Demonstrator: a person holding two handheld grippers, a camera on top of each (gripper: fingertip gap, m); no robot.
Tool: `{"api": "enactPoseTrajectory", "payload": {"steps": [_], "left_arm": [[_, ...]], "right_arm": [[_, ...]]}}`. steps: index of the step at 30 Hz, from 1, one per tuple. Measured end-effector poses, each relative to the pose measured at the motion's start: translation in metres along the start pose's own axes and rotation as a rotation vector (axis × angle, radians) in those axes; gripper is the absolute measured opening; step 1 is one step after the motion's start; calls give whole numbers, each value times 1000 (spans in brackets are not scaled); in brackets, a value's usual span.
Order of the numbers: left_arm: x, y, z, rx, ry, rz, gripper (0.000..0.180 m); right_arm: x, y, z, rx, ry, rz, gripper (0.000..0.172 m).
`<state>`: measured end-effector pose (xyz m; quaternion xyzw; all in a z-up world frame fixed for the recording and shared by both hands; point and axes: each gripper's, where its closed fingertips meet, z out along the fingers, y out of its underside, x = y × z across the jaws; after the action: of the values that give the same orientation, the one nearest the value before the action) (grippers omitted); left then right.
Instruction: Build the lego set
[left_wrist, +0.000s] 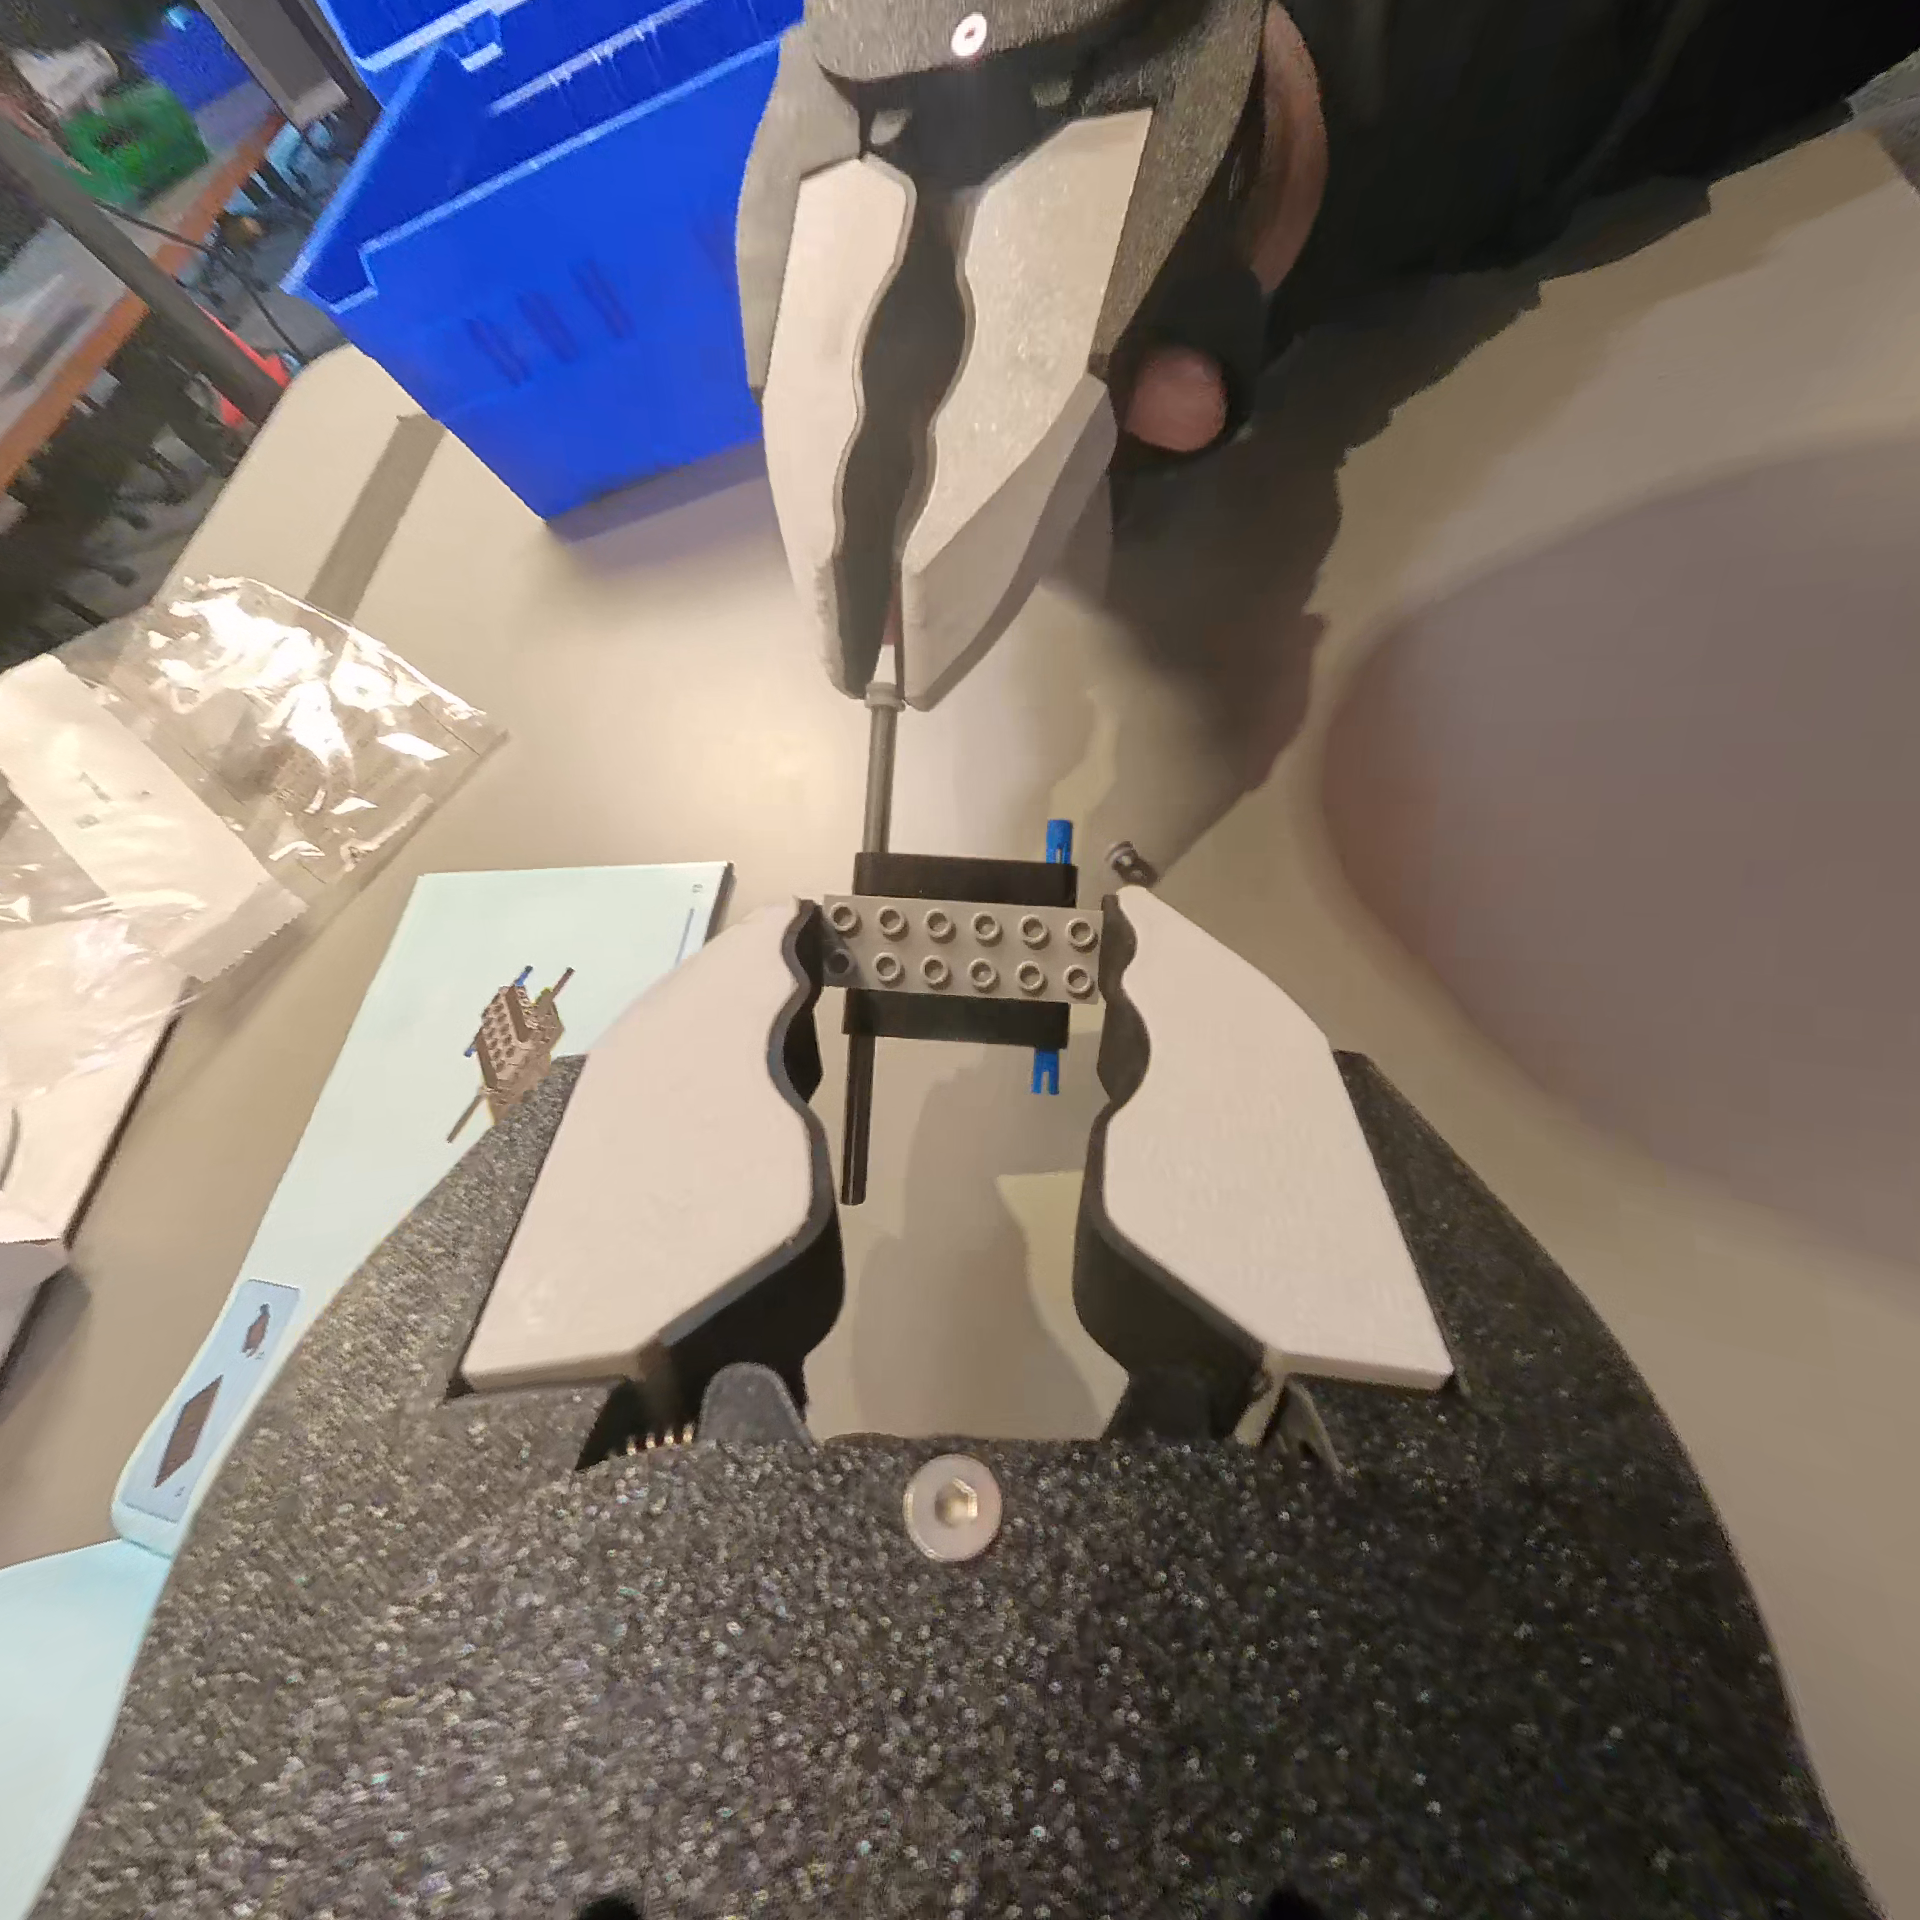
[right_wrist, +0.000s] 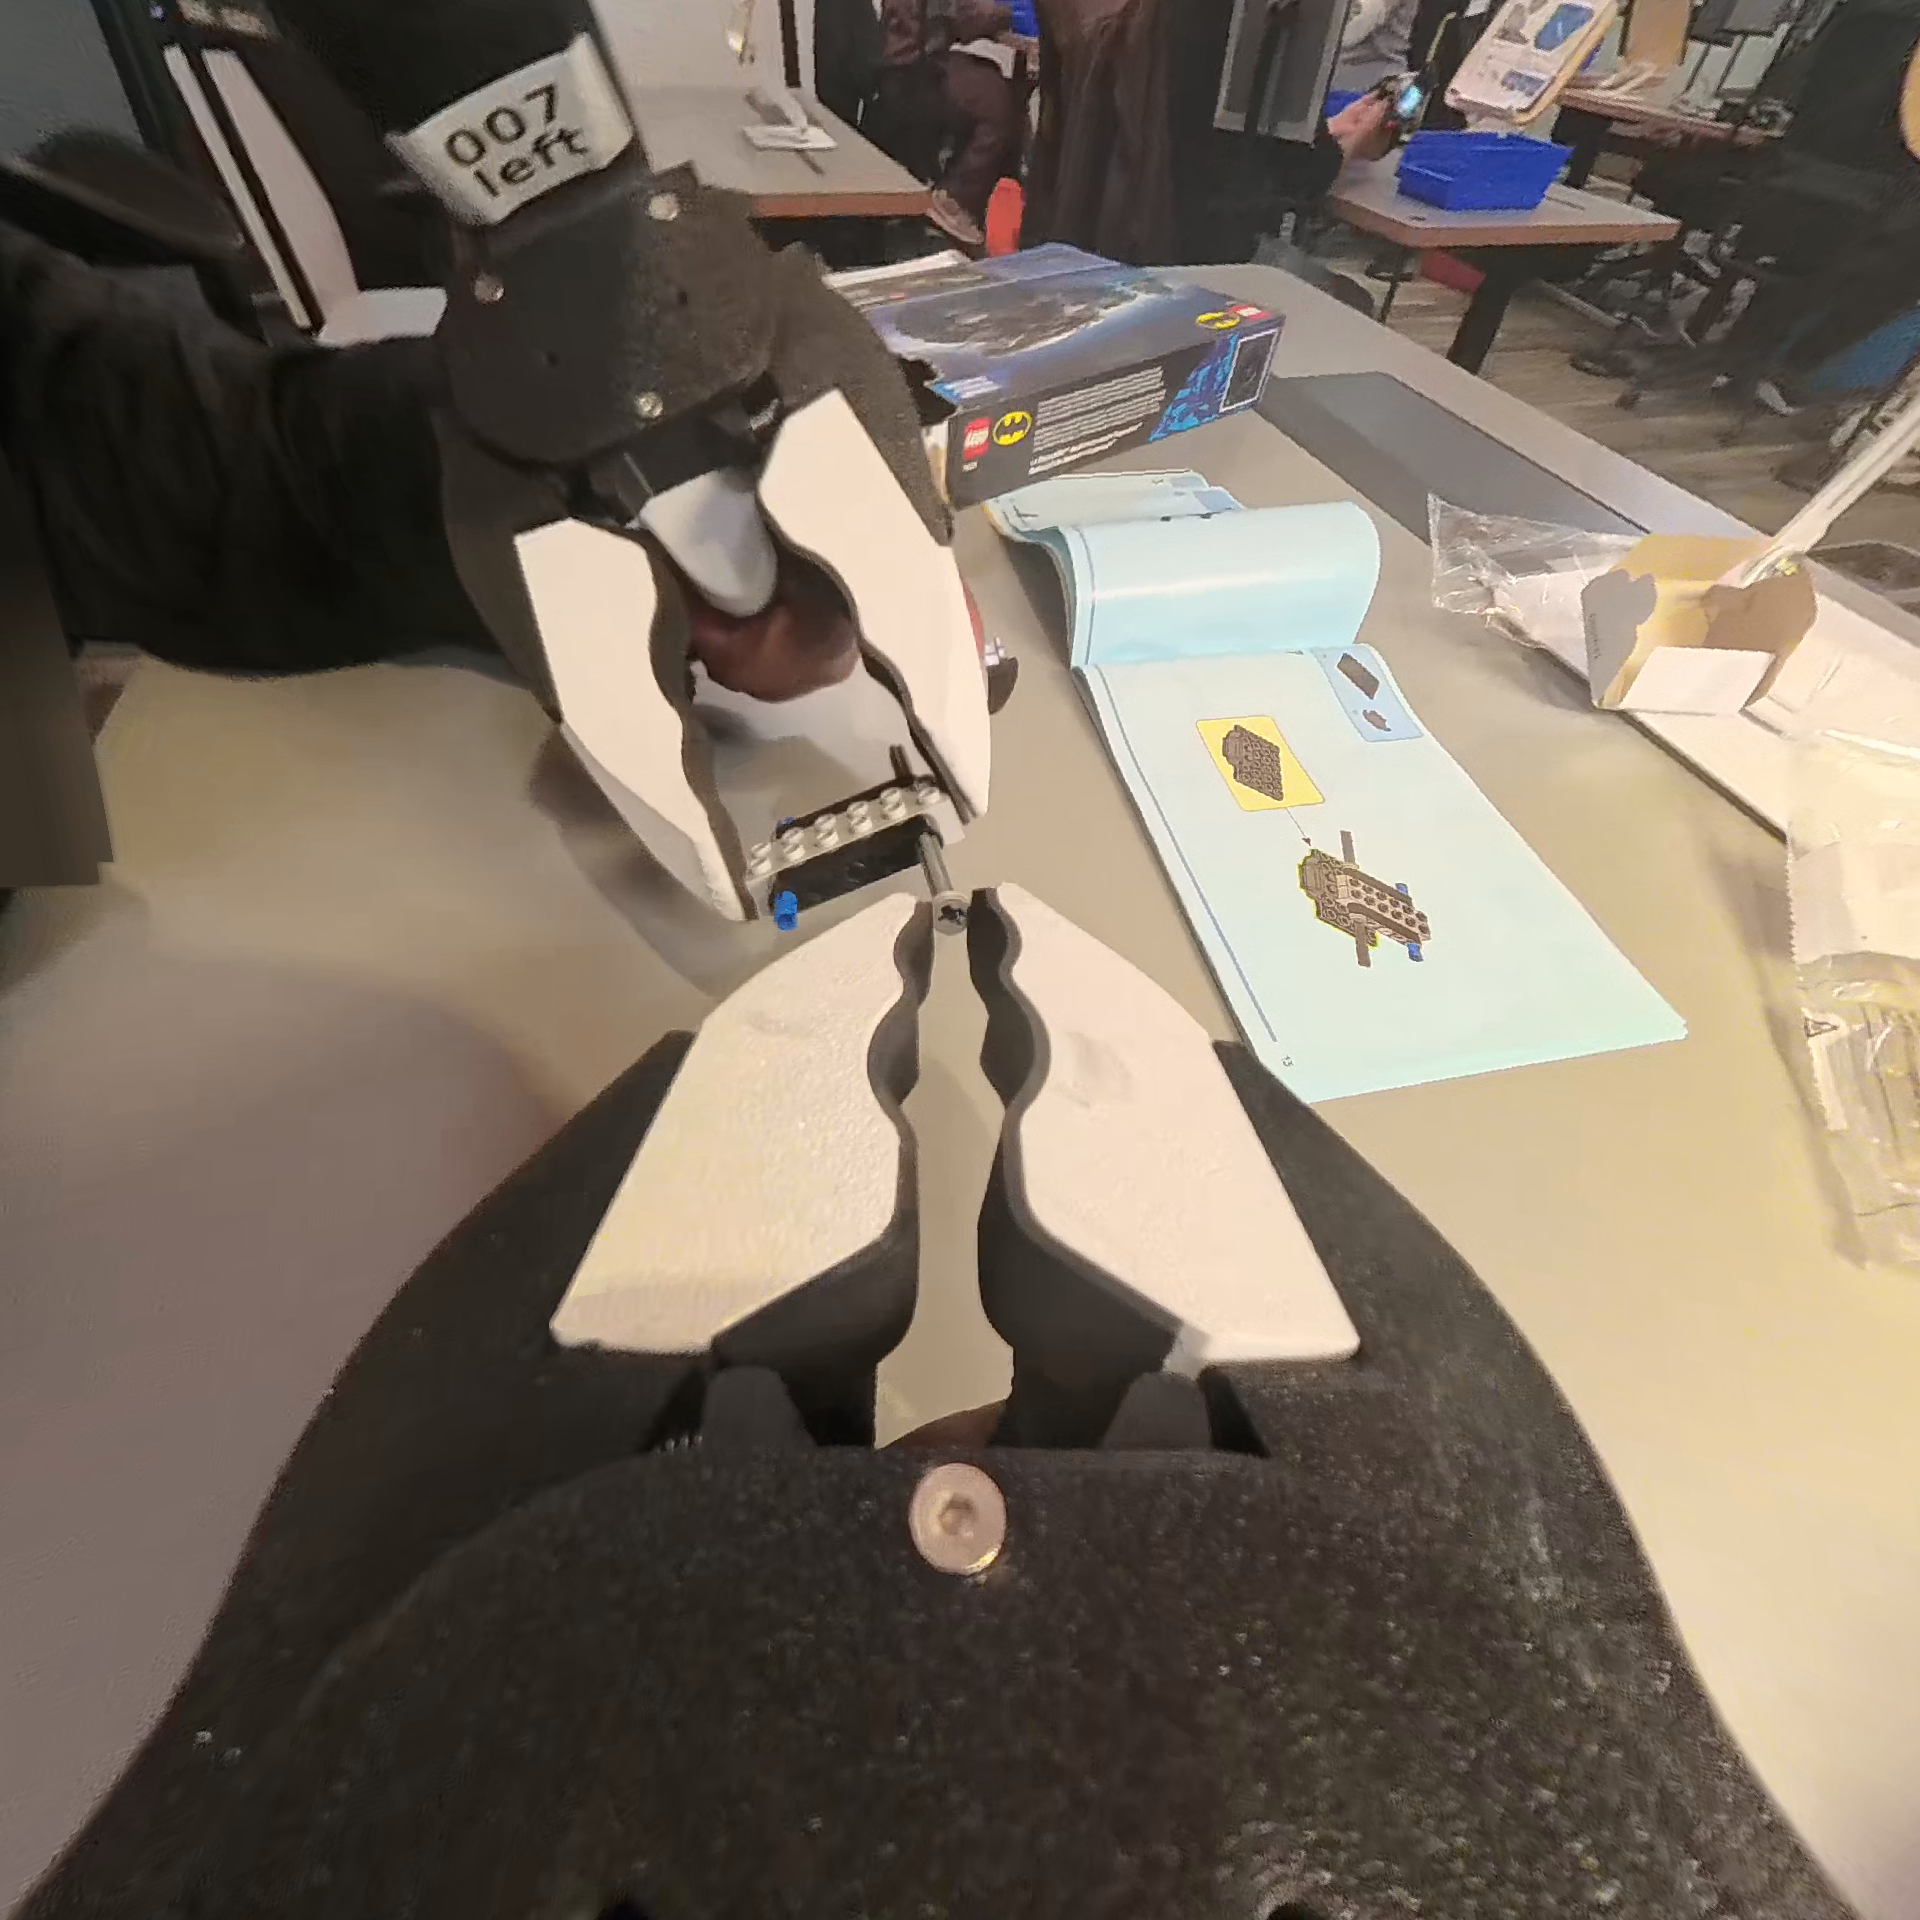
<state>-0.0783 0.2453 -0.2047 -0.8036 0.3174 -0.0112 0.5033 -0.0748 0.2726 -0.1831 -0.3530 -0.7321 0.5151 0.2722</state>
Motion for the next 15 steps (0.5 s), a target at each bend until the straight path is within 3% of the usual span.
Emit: {"api": "enactPoseTrajectory", "payload": {"steps": [15], "left_arm": [[-12, -17, -9, 157, -206, 200, 51]], "right_arm": [[7, -16, -3, 90, 43, 210, 7]]}}
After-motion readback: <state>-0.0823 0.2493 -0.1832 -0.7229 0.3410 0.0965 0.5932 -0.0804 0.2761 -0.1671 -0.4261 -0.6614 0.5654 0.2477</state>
